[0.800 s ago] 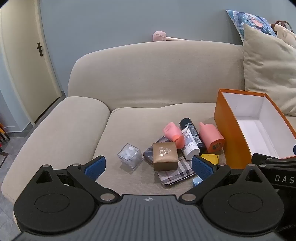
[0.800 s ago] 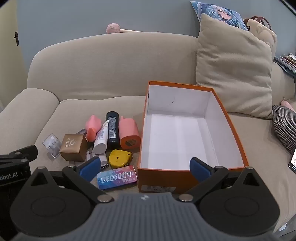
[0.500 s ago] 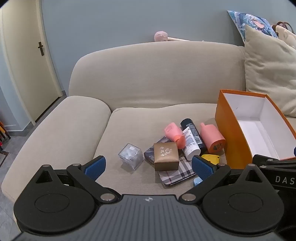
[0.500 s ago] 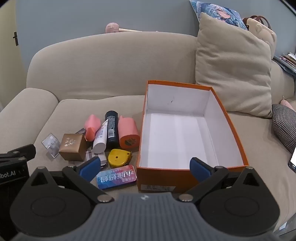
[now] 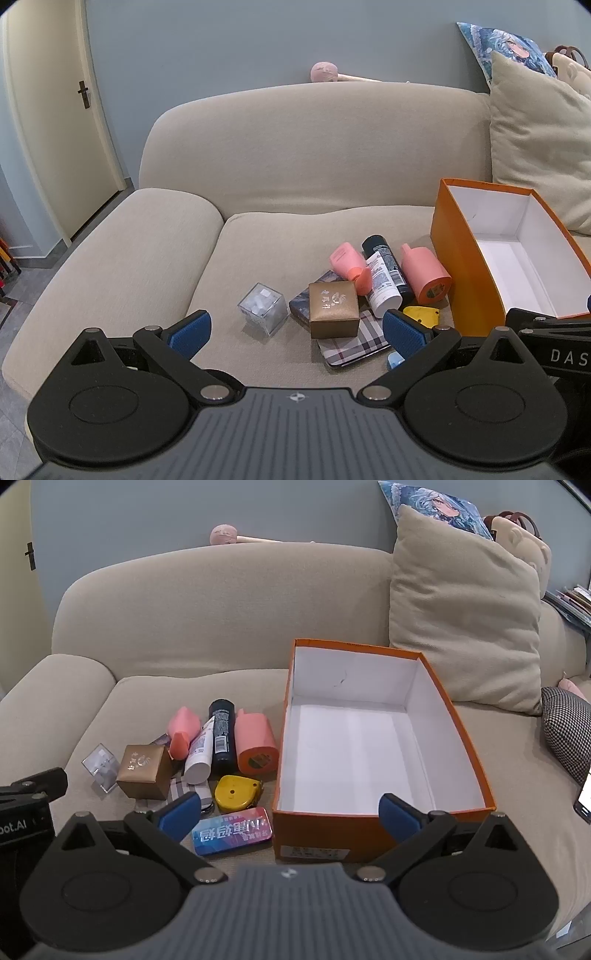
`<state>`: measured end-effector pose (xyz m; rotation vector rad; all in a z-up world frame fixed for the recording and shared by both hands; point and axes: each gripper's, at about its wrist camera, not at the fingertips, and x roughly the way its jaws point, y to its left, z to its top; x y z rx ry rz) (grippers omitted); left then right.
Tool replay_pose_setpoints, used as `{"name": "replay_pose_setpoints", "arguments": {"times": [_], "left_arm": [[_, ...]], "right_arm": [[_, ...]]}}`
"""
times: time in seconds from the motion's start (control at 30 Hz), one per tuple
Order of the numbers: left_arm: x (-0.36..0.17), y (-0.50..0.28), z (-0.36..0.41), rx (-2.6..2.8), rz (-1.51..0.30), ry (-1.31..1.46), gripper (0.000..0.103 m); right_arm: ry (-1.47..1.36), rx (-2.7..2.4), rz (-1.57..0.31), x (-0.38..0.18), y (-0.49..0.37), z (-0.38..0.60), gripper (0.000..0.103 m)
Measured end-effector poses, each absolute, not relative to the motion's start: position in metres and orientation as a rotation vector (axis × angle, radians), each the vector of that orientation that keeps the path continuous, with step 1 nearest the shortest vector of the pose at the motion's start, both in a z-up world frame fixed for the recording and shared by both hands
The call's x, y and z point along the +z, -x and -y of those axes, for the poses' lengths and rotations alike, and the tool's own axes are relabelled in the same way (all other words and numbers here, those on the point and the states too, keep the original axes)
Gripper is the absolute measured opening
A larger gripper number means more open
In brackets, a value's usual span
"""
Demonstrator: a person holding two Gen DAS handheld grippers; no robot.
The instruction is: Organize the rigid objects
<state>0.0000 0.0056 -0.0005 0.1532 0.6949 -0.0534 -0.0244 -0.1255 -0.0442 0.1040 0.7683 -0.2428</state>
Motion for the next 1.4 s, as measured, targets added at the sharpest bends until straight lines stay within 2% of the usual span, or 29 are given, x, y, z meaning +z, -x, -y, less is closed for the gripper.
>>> {"name": "replay_pose_setpoints", "arguments": {"times": [1.4], "left_arm": [[0.0007, 0.0047, -0.0101, -0.047, -0.695, -0.132, 0.103]], "right_arm": [[-0.094, -0.242, -0.773, -0.0435, 0.0269, 0.1209, 0.102]]}}
